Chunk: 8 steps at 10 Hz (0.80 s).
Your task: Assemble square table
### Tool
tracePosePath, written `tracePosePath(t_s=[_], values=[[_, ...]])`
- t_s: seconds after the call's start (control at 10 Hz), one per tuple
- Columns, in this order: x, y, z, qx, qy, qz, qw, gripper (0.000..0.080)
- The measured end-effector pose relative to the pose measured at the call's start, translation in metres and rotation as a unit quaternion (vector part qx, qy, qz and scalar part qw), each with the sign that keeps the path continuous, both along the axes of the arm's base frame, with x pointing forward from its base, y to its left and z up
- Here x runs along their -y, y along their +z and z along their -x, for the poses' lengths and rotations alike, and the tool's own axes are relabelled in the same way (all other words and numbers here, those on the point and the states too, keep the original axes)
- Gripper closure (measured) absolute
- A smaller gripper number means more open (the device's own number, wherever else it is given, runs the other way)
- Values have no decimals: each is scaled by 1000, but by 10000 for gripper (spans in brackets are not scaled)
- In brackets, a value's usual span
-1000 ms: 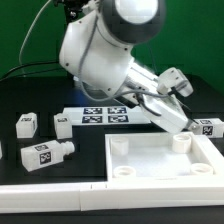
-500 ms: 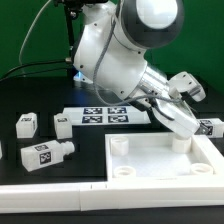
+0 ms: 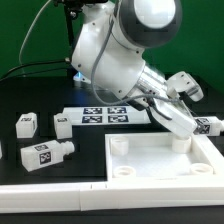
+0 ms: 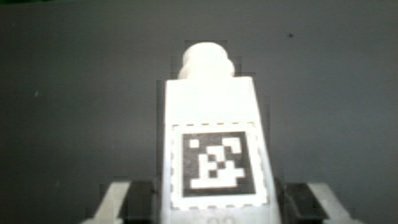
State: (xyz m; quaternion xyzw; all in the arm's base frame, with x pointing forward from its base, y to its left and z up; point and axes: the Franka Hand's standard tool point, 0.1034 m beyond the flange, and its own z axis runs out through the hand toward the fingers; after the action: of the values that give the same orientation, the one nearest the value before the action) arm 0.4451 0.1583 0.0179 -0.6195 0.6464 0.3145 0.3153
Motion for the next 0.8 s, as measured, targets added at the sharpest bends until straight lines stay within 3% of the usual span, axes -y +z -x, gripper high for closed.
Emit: tracePosePath(t_s=[0.1, 0.2, 0.4, 0.5, 0.7, 0.8], values=[[9, 9, -1, 7, -4, 2, 1000, 515], [22, 22, -3, 16, 11, 23, 1000, 515], [50, 57, -22, 44, 46, 103, 993, 515], [48, 57, -25, 37, 49, 122, 991, 515], [47, 57, -28, 46, 41, 195, 979, 515], [54, 64, -31, 66, 72, 221, 970, 515]])
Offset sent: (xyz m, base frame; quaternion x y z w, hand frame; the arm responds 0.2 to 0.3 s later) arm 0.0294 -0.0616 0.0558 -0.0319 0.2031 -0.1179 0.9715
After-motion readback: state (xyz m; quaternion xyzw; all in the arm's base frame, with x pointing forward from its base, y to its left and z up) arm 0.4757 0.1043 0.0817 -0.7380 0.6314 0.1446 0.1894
